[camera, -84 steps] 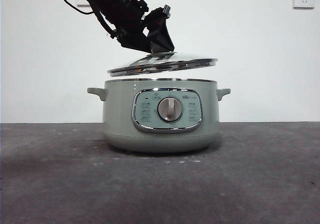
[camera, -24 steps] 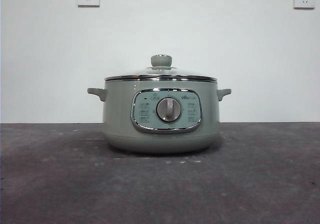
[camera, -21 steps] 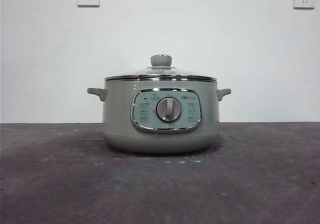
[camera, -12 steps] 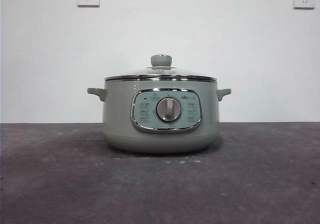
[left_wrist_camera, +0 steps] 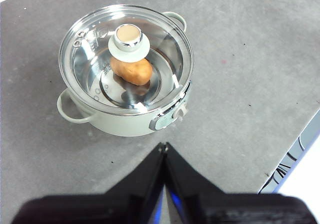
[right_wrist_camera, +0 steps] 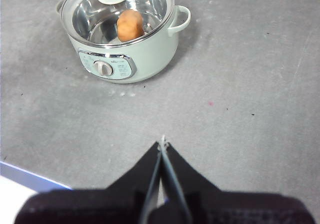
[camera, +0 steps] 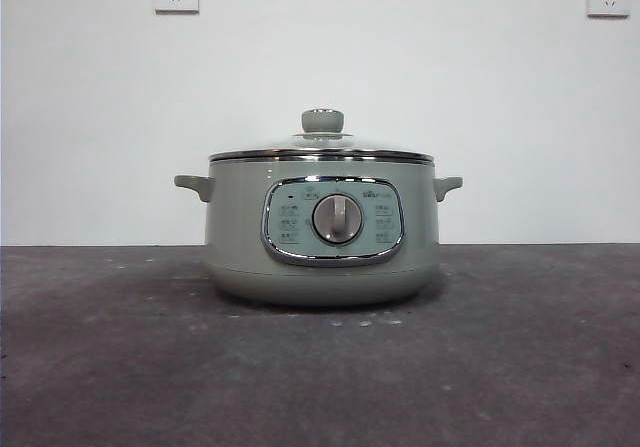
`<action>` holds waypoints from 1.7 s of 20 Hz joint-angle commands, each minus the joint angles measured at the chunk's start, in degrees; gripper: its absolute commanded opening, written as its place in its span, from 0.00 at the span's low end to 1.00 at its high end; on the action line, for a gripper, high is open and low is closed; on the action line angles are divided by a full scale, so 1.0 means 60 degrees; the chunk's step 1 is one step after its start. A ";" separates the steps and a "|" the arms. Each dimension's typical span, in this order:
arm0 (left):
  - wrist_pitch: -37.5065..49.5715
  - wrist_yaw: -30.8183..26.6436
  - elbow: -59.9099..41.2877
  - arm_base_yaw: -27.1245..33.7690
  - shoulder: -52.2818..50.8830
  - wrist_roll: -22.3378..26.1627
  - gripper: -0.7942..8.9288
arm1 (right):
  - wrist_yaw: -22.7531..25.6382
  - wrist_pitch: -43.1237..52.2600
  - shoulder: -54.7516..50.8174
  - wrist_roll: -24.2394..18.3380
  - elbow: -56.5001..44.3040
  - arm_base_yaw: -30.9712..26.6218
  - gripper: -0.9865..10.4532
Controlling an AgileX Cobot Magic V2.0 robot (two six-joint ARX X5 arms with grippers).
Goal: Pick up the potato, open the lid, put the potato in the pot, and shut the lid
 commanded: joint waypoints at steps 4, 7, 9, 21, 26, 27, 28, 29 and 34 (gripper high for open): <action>0.0430 -0.0594 -0.0033 -0.0011 0.0000 0.0273 0.08 | 0.0007 -0.0248 0.0011 0.0084 -0.0073 0.0018 0.09; 0.0597 -0.0685 -0.0033 0.0004 0.0000 -0.0062 0.08 | 0.0007 -0.0248 0.0011 0.0084 -0.0076 0.0018 0.09; 0.0594 -0.0951 -0.0033 0.0011 0.0000 0.0197 0.08 | 0.0011 -0.0248 0.0011 0.0084 -0.0076 0.0018 0.09; 0.6539 0.1497 -0.4193 0.4167 -0.3563 0.1257 0.08 | 0.0011 -0.0248 0.0066 0.0084 -0.0076 0.0018 0.09; 0.9187 0.1217 -0.9184 0.4870 -0.6014 0.1257 0.08 | 0.0011 -0.0248 0.0077 0.0084 -0.0076 0.0018 0.09; 0.9752 0.0969 -1.0156 0.4903 -0.6484 0.1257 0.08 | 0.0011 -0.0248 0.0077 0.0084 -0.0073 0.0018 0.09; 1.0255 0.0721 -1.1074 0.4903 -0.6958 0.1253 0.08 | 0.0011 -0.0248 0.0077 0.0084 -0.0076 0.0018 0.09; 1.0772 0.0627 -1.1959 0.4900 -0.7420 0.1177 0.08 | 0.0011 -0.0248 0.0077 0.0084 -0.0076 0.0018 0.09; 1.2043 0.0131 -1.5303 0.4907 -0.9643 0.0641 0.08 | 0.0011 -0.0248 0.0124 0.0084 -0.0076 0.0018 0.09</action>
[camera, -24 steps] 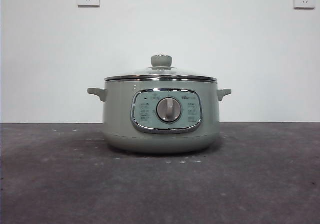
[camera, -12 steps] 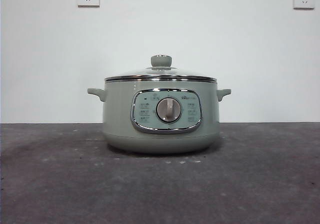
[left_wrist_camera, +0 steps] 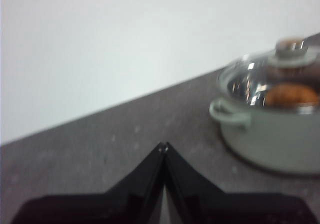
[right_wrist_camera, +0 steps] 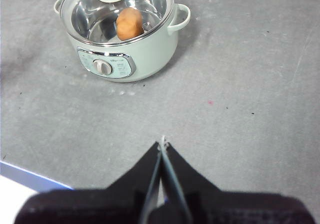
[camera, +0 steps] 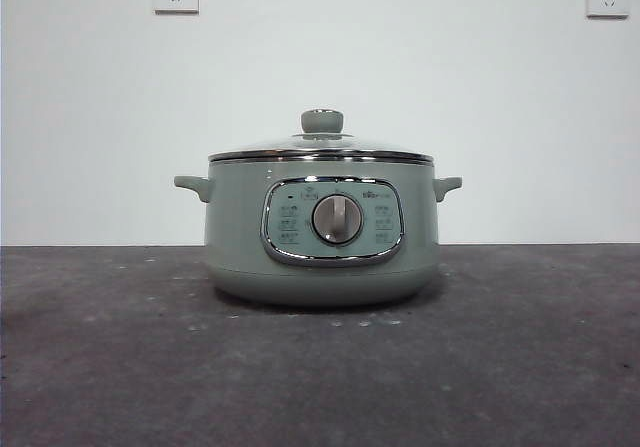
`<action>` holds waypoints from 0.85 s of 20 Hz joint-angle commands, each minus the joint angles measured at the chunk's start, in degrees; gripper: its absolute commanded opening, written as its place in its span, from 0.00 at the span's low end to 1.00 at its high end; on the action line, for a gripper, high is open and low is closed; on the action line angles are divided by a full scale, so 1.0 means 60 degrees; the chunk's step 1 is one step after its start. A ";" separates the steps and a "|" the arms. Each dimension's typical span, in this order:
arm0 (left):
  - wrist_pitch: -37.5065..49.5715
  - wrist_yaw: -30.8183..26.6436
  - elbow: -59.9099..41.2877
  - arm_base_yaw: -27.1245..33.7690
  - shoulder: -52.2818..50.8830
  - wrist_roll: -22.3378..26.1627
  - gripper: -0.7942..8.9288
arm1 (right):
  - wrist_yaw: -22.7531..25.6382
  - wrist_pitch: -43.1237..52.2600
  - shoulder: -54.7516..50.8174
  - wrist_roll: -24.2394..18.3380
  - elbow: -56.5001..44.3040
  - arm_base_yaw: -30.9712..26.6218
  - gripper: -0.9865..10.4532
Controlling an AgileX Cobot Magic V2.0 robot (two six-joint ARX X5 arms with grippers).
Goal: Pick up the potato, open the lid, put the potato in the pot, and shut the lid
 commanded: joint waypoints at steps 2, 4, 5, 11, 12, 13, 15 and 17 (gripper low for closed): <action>0.0127 -0.0193 -0.1537 0.0044 -0.1286 -0.0466 0.08 | 0.0004 -0.0248 0.0044 0.0084 -0.0073 0.0018 0.09; 0.0120 -0.0415 -0.2255 0.0051 -0.2007 -0.0750 0.08 | 0.0004 -0.0248 0.0044 0.0084 -0.0073 0.0018 0.09; 0.0120 -0.0404 -0.2605 0.0055 -0.2368 -0.0889 0.08 | 0.0004 -0.0248 0.0044 0.0084 -0.0073 0.0018 0.09; -0.0845 -0.0412 -0.3373 0.0066 -0.3530 -0.1395 0.08 | 0.0004 -0.0248 0.0080 0.0084 -0.0073 0.0018 0.09; -0.0841 -0.0430 -0.3373 0.0073 -0.3534 -0.1406 0.08 | 0.0007 -0.0248 0.0091 0.0084 -0.0073 0.0018 0.09; -0.0780 -0.0386 -0.3373 0.0073 -0.3534 -0.1468 0.08 | 0.0007 -0.0244 0.0102 0.0084 -0.0073 0.0018 0.09; -0.0761 -0.0299 -0.3373 0.0069 -0.3504 -0.1468 0.08 | 0.0007 -0.0248 0.0106 0.0084 -0.0073 0.0018 0.09; -0.0761 -0.0295 -0.3373 0.0069 -0.3432 -0.1468 0.08 | 0.0007 -0.0248 0.0106 0.0084 -0.0073 0.0018 0.09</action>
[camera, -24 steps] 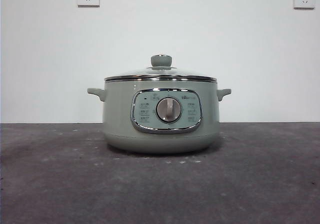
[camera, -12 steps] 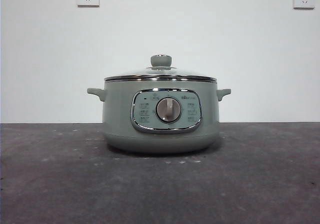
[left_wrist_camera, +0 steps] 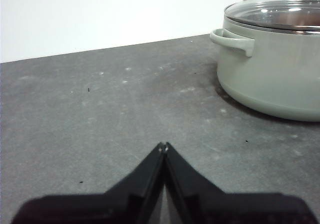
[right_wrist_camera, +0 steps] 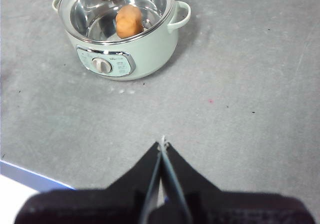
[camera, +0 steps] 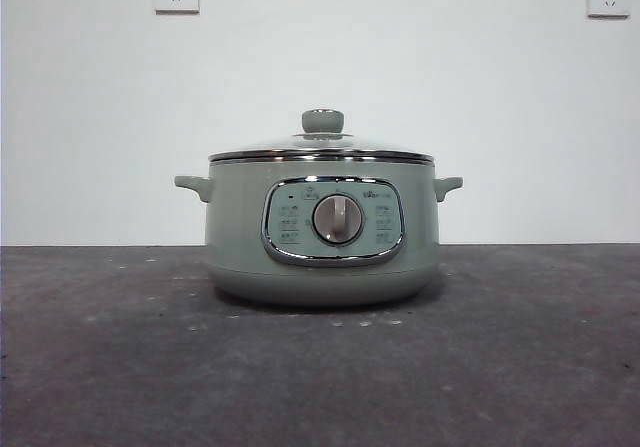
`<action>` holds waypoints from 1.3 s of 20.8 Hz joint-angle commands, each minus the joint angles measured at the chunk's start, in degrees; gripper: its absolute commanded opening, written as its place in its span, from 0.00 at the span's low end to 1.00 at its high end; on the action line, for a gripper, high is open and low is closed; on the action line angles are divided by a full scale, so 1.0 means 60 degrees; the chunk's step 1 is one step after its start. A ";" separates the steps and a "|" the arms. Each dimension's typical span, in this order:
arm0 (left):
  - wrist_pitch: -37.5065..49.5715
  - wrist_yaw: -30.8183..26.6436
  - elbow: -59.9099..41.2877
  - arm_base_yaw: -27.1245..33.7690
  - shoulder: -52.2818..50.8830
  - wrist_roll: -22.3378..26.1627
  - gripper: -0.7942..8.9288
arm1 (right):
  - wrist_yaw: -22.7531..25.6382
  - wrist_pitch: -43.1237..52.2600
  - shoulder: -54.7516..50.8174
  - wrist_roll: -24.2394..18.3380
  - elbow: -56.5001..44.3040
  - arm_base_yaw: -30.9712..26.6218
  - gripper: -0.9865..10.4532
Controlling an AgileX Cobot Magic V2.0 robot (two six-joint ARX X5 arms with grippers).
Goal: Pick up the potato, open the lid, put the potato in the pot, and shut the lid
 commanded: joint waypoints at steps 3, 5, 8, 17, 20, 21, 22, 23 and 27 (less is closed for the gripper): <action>0.0073 0.0033 -0.0098 0.0029 0.0135 -0.0091 0.08 | 0.0007 -0.0244 -0.0004 0.0080 -0.0073 0.0018 0.09; 0.0073 0.0033 -0.0098 0.0029 0.0204 -0.0091 0.08 | 0.0007 -0.0244 0.0000 0.0080 -0.0073 0.0018 0.09; 0.0073 0.0033 -0.0098 0.0029 0.0310 -0.0091 0.08 | 0.0007 -0.0248 0.0000 0.0080 -0.0073 0.0018 0.09; 0.0073 0.0033 -0.0098 0.0029 0.0565 -0.0091 0.08 | 0.0812 0.1552 -0.0699 -0.0754 -0.0481 -0.1636 0.09; 0.0073 0.0033 -0.0098 0.0029 0.0565 -0.0091 0.08 | -0.0346 0.4444 -0.1912 -0.0871 -0.2153 -0.3264 0.09; 0.0073 0.0033 -0.0098 0.0029 0.0565 -0.0091 0.08 | -0.0619 0.5366 -0.2328 -0.1016 -0.2943 -0.3687 0.09; 0.0073 0.0033 -0.0098 0.0029 0.0565 -0.0091 0.08 | -0.1005 0.6302 -0.2736 -0.1151 -0.3821 -0.4073 0.09; 0.0073 0.0033 -0.0098 0.0029 0.0565 -0.0091 0.08 | -0.1526 0.7282 -0.3158 -0.1297 -0.4838 -0.4441 0.09; 0.0073 0.0033 -0.0098 0.0029 0.0565 -0.0091 0.08 | -0.1923 0.9537 -0.4328 -0.1504 -0.7774 -0.5118 0.09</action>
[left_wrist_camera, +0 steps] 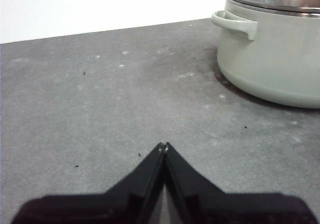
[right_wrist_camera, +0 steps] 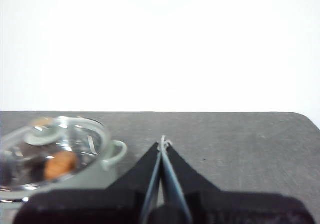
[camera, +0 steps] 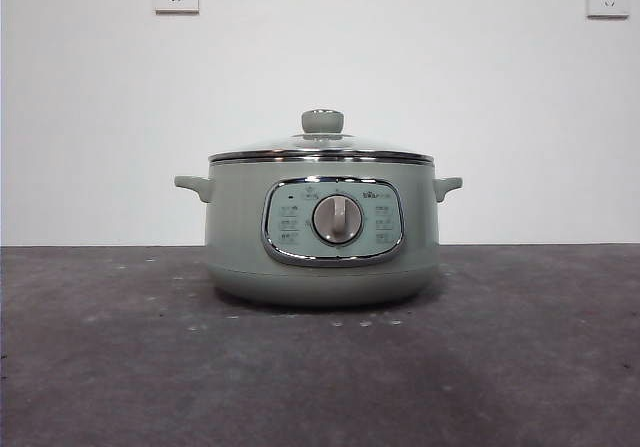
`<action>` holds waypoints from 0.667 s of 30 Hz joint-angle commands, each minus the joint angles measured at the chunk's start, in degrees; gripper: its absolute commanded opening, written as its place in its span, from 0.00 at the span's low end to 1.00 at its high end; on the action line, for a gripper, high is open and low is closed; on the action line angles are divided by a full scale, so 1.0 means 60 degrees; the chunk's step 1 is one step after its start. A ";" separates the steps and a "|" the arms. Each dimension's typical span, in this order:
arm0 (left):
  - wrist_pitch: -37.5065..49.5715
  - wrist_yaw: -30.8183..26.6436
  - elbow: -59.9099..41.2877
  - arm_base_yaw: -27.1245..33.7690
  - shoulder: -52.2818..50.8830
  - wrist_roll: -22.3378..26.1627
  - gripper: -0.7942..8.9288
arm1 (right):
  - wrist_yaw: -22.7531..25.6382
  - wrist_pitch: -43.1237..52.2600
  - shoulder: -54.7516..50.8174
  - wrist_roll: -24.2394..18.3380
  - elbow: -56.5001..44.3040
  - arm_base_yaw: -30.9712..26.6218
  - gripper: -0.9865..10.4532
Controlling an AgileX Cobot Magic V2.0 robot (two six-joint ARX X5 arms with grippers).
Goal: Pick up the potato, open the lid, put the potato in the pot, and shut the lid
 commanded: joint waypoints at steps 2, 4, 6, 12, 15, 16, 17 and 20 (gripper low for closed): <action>0.0066 0.0029 -0.0098 0.0029 0.0000 -0.0091 0.08 | -0.0007 0.1435 -0.0805 -0.0164 -0.2288 -0.0248 0.09; 0.0066 0.0029 -0.0098 0.0029 0.0000 -0.0091 0.08 | 0.0062 0.2011 -0.1188 -0.0164 -0.3264 -0.0251 0.09; 0.0066 0.0029 -0.0098 0.0029 0.0000 -0.0091 0.08 | 0.0087 0.2320 -0.1508 -0.0168 -0.3971 -0.0251 0.09; 0.0066 0.0029 -0.0098 0.0029 0.0000 -0.0091 0.08 | 0.0084 0.2466 -0.2419 -0.0058 -0.5566 -0.0248 0.09; 0.0066 0.0029 -0.0098 0.0029 0.0000 -0.0091 0.08 | 0.0084 0.2419 -0.2426 -0.0066 -0.5945 -0.0244 0.09; 0.0073 0.0029 -0.0098 0.0029 0.0000 -0.0091 0.08 | 0.0084 0.2422 -0.2426 -0.0062 -0.6069 -0.0244 0.09; 0.0066 0.0029 -0.0098 0.0029 0.0000 -0.0091 0.08 | 0.0084 0.2419 -0.2426 -0.0062 -0.6167 -0.0244 0.09; 0.0066 0.0029 -0.0098 0.0029 0.0018 -0.0091 0.08 | 0.0022 0.2455 -0.2426 -0.0069 -0.6371 -0.0240 0.09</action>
